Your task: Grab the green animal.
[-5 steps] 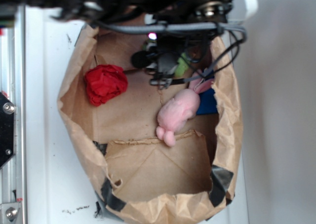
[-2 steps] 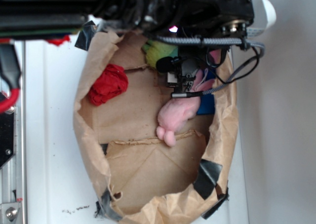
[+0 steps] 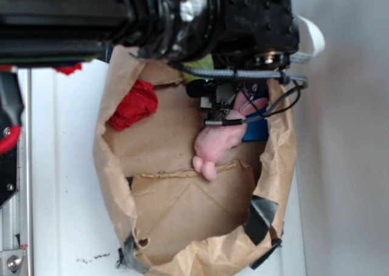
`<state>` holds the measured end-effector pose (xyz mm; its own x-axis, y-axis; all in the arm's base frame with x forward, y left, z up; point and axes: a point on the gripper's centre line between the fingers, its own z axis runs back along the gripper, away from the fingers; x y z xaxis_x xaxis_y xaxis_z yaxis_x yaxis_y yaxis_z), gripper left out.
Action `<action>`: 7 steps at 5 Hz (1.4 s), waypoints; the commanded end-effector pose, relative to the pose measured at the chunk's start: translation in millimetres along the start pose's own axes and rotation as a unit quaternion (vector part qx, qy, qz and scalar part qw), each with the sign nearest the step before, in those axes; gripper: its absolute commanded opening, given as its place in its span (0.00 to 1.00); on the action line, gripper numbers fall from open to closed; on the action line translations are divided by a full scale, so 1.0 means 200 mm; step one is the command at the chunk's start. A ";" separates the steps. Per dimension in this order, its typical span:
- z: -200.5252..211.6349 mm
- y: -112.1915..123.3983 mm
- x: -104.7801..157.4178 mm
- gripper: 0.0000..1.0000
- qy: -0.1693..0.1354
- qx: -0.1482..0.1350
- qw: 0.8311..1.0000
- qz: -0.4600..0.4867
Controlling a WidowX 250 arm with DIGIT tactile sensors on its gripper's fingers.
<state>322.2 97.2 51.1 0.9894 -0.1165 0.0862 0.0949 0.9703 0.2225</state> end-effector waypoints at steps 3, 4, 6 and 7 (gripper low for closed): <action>0.04 -0.03 -0.05 1.00 -0.020 0.011 0.999 -0.037; 0.03 -0.03 -0.04 0.00 -0.013 0.008 1.000 -0.017; 0.22 0.02 -0.10 0.00 -0.022 -0.037 0.999 -0.009; 0.38 0.04 -0.19 0.00 -0.043 -0.064 0.997 -0.021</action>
<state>278.6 77.4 103.6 0.9779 -0.1803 0.1054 0.1739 0.9825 0.0672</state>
